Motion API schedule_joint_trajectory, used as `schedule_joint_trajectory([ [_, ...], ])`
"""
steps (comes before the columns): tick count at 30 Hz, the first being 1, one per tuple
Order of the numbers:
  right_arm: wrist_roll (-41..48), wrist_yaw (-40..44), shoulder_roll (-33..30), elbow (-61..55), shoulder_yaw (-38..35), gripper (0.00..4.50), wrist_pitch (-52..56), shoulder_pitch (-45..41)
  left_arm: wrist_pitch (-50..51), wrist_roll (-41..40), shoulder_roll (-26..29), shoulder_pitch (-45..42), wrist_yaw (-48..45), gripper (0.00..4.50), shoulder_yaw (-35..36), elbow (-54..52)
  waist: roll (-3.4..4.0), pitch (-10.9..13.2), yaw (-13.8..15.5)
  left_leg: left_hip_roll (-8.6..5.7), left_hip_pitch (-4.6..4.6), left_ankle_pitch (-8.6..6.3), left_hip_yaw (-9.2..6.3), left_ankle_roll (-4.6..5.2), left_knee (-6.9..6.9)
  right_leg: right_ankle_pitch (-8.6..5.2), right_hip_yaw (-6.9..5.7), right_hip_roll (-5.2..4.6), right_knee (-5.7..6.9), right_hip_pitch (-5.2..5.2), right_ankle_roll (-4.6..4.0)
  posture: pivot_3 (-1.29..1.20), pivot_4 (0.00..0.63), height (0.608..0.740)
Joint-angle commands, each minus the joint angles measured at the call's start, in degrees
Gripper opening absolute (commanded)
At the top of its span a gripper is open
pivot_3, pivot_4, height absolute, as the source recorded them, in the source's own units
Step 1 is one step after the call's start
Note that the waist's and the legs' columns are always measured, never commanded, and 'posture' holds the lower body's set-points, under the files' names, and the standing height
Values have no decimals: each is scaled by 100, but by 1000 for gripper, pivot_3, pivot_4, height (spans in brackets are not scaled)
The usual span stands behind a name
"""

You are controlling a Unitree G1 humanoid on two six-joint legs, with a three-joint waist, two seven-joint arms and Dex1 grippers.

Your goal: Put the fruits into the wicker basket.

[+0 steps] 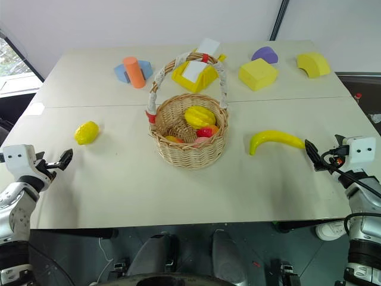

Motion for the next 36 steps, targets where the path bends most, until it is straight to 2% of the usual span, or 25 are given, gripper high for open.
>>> schedule_joint_trajectory([
  [1,105,-55,-31,-402,-39,4489,4,-247,108,-149,-15,-238,-33,4500,-96,-433,0,0,-3,0,0,0,0,0,0,0,0,0,0,0,0,0,150,740],
  [7,490,188,-133,-1375,-90,4489,460,-252,574,-395,-25,-797,-140,4500,-425,-772,0,0,4,0,-1,0,-1,0,0,0,-2,3,1,-1,0,0,150,740],
  [11,1100,544,-303,-2556,-48,4489,1156,-39,802,65,232,-1266,-91,4500,-954,-595,0,0,12,-2,-2,0,-2,0,1,0,-2,4,1,-1,1,0,150,740],
  [15,2290,944,-673,-4521,681,4489,2283,143,1191,424,467,-1696,167,4500,-1229,-364,1,1,-32,4,-4,0,-4,0,-1,0,-2,13,4,-8,0,0,150,740],
  [18,2636,883,-716,-5172,1105,4489,2653,-24,1356,570,513,-1821,286,4500,-1232,-241,-3,-1,-18,9,-2,0,-10,0,1,0,-7,18,4,-4,1,0,150,740],
  [25,2398,598,-317,-5373,2124,4489,2834,-722,1834,691,523,-1877,451,4500,-1161,-186,-18,1,28,0,-10,1,-13,-1,3,0,-10,6,-1,-6,1,0,150,740],
  [30,2381,612,-180,-5355,2274,4489,2826,-814,2171,677,584,-1915,298,4500,-1241,-170,-19,1,23,-5,-14,1,-17,-1,3,0,-13,-2,-4,-6,1,0,150,740],
  [36,2285,548,10,-5375,2432,4489,2789,-976,2141,827,614,-2215,133,4500,-1479,380,-20,0,9,-4,-12,2,-19,-3,2,0,-15,-1,-2,-7,1,0,150,740],
])
